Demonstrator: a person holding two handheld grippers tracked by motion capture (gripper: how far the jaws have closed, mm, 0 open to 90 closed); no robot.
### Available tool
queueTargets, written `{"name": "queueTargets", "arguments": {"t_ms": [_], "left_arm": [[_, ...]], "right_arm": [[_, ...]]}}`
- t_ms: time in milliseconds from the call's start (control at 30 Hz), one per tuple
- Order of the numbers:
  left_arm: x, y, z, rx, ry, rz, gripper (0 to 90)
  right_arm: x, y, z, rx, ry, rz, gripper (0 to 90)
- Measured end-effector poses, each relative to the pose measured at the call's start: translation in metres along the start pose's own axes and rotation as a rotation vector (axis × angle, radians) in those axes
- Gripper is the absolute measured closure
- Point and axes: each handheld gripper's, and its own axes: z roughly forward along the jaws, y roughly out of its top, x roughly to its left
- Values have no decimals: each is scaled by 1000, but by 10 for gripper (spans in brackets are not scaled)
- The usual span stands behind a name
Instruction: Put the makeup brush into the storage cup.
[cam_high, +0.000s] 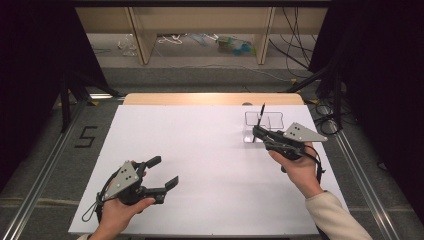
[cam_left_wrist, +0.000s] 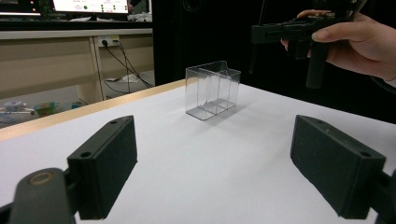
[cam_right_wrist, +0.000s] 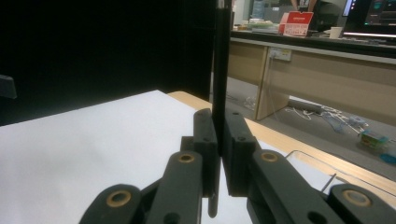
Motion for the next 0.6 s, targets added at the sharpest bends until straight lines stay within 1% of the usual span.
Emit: {"name": "queueTargets", "arguments": {"t_ms": [33,67,100,133,167,200,233,267,300,333,400,467,500,533,567,600], "left_arm": [[0,0,0,0,0,0,149],[0,0,0,1,0,0,149],[0,0,0,0,0,0,149],[0,0,0,0,0,-1,149],[0,0,0,1,0,0,149],[0,0,0,1,0,0,149],[0,0,0,1,0,0,149],[0,0,0,1,1,0,149],[0,0,0,1,0,-1,149],[0,0,0,0,0,-2,149],[0,-1,0,1,0,-6,149],[0,-1,0,2,-1,-2,149],[0,-1,1,-3,-2,-8,149],[0,-1,0,3,0,-6,149],[0,-1,0,1,0,-6,149],[0,-1,0,1,1,-6,149]], "right_arm": [[-2,0,0,-7,-6,-11,859],[-2,1,0,4,-3,6,859],[-3,1,1,-14,-6,7,859],[-5,2,1,-19,-18,-4,859],[-6,3,0,-10,-19,-4,859],[-6,3,1,-19,-18,13,859],[-7,3,1,-14,-20,6,859],[-8,4,1,-20,-32,0,859],[-8,4,1,-2,-21,10,859],[-10,4,1,-16,-28,0,859],[-12,5,2,-31,-39,-1,859],[-13,7,0,-5,-35,10,859],[-15,7,1,-21,-42,-3,859],[-15,8,0,-14,-40,15,859],[-17,8,1,-30,-48,0,859],[-18,9,1,-34,-55,6,859]]}}
